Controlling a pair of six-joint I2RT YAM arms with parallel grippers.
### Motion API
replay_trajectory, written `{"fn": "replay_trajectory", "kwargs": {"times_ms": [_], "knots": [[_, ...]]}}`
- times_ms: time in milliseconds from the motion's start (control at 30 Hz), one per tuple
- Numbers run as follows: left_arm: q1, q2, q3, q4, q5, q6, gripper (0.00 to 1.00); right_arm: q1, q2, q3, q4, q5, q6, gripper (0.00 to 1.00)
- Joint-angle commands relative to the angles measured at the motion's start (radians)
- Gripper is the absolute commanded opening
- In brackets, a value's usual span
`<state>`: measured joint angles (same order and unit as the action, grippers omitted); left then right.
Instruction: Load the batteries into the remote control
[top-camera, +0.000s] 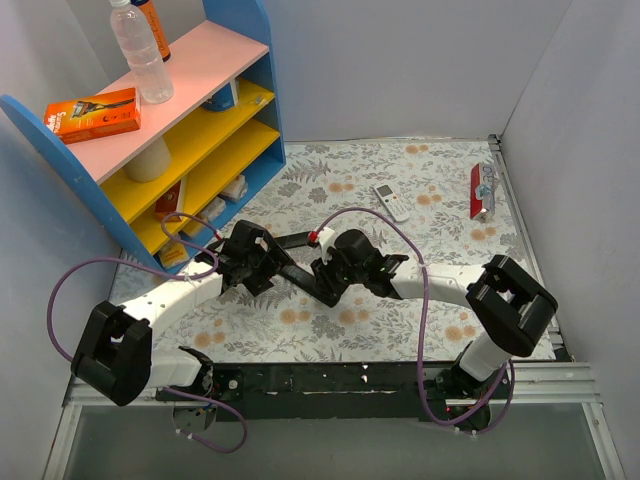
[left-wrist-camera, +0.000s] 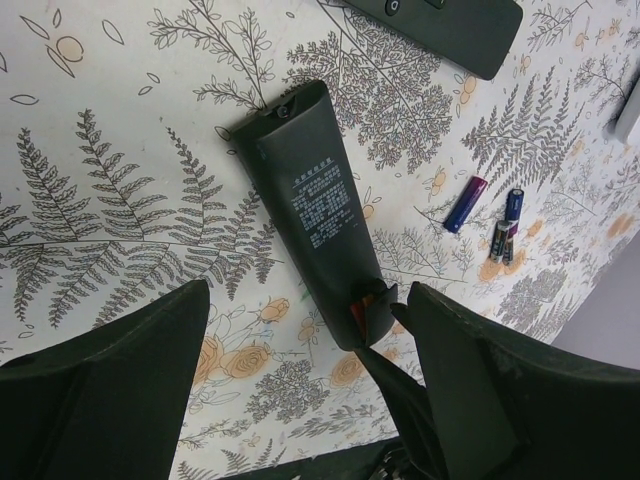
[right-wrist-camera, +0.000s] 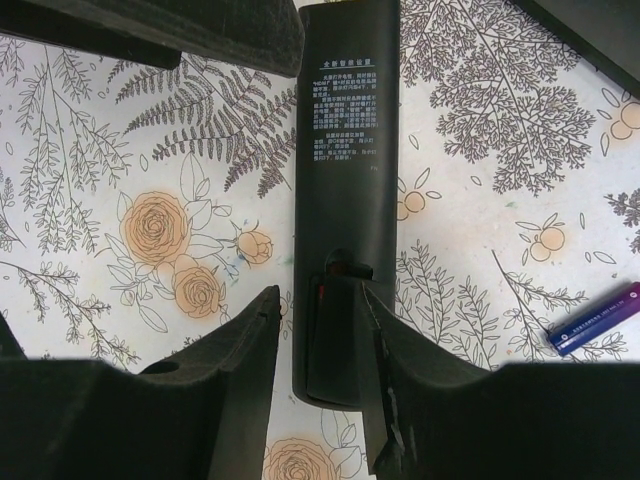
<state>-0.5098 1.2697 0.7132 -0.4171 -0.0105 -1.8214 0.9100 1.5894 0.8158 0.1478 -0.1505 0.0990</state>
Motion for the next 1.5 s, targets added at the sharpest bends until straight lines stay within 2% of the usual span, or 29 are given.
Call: {"fn": "replay_trajectory", "kwargs": {"times_ms": [0, 200, 300, 433, 700, 1000, 1333, 1467], "knots": [[0.01, -0.023, -0.004, 0.017, 0.001, 0.014, 0.81, -0.003, -0.008, 0.04, -0.016, -0.003, -0.022, 0.42], [0.011, -0.013, 0.0, 0.02, 0.006, 0.016, 0.81, -0.003, -0.029, 0.051, -0.037, 0.02, -0.031, 0.42], [0.011, -0.012, 0.0, 0.021, 0.007, 0.017, 0.81, -0.005, -0.022, 0.068, -0.06, 0.051, -0.038, 0.49], [0.013, -0.018, -0.001, 0.018, 0.007, 0.019, 0.81, -0.003, -0.022, 0.077, -0.07, 0.051, -0.036, 0.53], [0.014, -0.01, 0.005, 0.018, 0.009, 0.022, 0.81, -0.01, 0.029, 0.103, -0.093, 0.055, -0.041, 0.53], [0.017, -0.012, 0.0, 0.017, 0.007, 0.024, 0.81, -0.011, 0.064, 0.114, -0.091, 0.039, -0.045, 0.49], [0.017, -0.01, 0.0, 0.018, 0.01, 0.022, 0.81, -0.011, 0.067, 0.111, -0.088, -0.003, -0.062, 0.36], [0.019, -0.01, 0.0, 0.018, 0.009, 0.022, 0.81, -0.011, 0.063, 0.106, -0.086, -0.021, -0.073, 0.34]]}}
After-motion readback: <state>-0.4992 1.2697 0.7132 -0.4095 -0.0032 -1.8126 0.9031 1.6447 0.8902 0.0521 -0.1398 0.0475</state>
